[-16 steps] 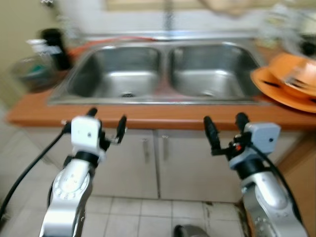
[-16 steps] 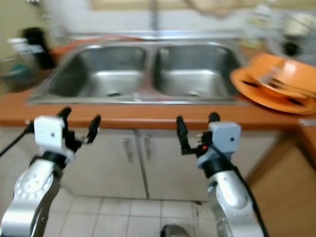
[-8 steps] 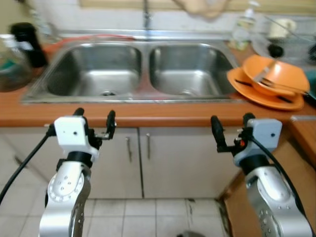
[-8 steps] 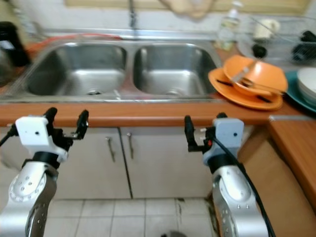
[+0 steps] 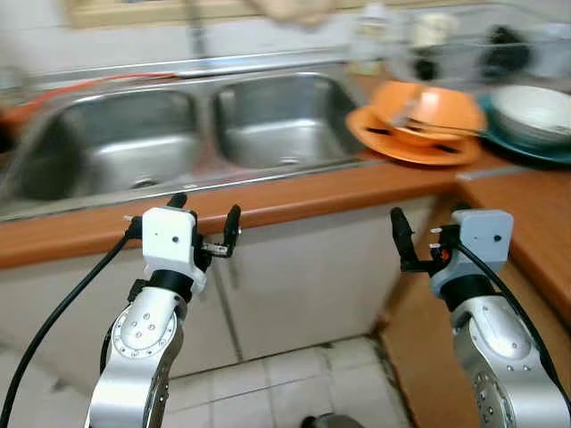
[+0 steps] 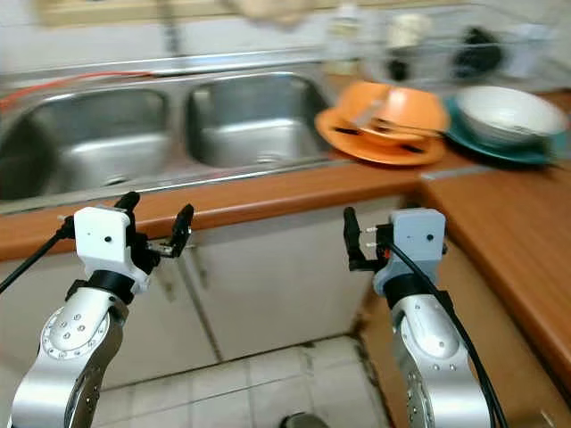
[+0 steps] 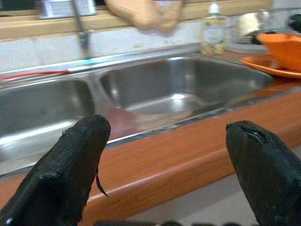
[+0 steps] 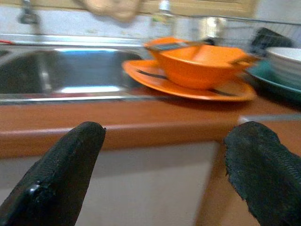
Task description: Kitchen organization
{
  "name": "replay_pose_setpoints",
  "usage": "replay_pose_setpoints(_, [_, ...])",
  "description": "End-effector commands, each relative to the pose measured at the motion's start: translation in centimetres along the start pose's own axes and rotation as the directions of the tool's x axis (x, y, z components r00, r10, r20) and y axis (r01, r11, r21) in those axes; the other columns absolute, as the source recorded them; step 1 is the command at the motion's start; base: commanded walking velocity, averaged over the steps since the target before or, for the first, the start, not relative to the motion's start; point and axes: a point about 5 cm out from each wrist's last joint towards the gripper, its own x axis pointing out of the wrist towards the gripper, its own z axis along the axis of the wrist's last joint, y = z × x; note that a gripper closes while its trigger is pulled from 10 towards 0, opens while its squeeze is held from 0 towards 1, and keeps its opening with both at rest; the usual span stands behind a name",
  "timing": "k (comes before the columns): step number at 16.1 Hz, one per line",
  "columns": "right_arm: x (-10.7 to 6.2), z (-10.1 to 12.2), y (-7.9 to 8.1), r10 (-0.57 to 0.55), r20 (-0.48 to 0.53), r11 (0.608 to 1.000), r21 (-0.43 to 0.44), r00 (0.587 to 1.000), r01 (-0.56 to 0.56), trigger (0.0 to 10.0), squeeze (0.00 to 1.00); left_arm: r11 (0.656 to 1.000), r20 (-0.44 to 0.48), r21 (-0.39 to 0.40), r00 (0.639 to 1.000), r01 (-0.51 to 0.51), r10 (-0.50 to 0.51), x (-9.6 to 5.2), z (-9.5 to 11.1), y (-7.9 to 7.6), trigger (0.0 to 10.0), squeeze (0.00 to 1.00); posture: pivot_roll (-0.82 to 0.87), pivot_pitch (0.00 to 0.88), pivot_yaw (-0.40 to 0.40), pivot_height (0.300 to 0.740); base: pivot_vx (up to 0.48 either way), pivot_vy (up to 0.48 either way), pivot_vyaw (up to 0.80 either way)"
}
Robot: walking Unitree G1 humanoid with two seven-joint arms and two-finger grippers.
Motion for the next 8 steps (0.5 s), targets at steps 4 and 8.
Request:
replay_pose_setpoints(4, [0.7, 0.6, 1.0, 0.045, 0.022, 0.999, 0.015, 0.999, -0.045, 10.0, 1.00, 0.999, -0.022, 0.016, 0.999, -0.048, 0.048, 0.1, 0.3, 0.8, 10.0, 0.00, -0.08, 0.000, 0.028, 0.740, 0.000, 0.000, -0.77])
replay_pose_setpoints(8, [0.8, -0.4, 1.9, 0.115, -0.094, 0.991, -0.063, 0.989, -0.122, 10.0, 1.00, 0.993, 0.004, -0.007, 0.993, -0.118, 0.118, 0.0, 0.6, 1.4, 10.0, 0.00, -0.09, 0.000, 0.010, 0.740, 0.000, 0.000, -0.30])
